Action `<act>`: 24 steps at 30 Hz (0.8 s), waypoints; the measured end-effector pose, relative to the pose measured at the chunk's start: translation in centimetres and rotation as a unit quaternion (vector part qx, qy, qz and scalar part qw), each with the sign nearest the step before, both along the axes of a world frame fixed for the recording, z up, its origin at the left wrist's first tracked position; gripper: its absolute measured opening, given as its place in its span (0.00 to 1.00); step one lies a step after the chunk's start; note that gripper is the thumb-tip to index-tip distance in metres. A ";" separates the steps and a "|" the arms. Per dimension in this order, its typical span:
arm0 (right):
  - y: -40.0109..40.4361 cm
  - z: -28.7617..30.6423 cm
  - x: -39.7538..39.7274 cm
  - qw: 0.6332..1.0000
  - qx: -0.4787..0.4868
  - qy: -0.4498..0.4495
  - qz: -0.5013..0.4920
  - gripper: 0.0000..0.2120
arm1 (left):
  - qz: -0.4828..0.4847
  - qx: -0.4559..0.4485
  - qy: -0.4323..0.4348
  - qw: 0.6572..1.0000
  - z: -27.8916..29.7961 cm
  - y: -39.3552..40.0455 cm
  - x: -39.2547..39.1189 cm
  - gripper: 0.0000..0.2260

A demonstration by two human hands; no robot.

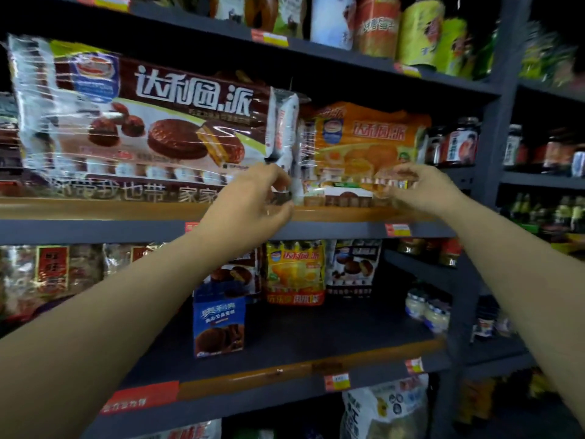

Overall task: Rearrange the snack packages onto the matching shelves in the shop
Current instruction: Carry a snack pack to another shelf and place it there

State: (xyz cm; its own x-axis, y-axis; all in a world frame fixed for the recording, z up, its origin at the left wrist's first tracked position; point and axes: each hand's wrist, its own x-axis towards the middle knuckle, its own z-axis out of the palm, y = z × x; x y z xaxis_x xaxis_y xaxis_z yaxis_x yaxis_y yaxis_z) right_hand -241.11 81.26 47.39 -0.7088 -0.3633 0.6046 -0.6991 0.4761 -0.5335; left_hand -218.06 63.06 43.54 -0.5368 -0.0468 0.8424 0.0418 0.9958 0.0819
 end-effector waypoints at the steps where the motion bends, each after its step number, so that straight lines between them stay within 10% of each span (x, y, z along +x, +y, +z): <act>1: 0.0 0.3 -0.7 1.000 0.027 -0.011 0.005 0.26 | 0.005 0.002 -0.001 1.000 -0.1 0.2 -0.4 0.12; 17: -1.8 2.2 -4.9 0.973 0.166 -0.141 0.076 0.51 | 0.046 0.043 0.010 0.998 -0.9 -0.1 -2.1 0.10; 24: -1.9 2.4 -5.5 0.967 0.144 -0.166 0.127 0.43 | 0.045 0.041 0.010 0.998 -1.1 0.1 -2.6 0.08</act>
State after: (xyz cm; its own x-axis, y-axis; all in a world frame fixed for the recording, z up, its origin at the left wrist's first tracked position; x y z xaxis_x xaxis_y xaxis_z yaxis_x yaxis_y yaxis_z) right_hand -246.59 79.35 49.77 -0.7118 -0.6710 0.2076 -0.6266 0.4729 -0.6195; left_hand -220.68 63.19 42.47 -0.5108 -0.1645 0.8438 -0.0458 0.9853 0.1644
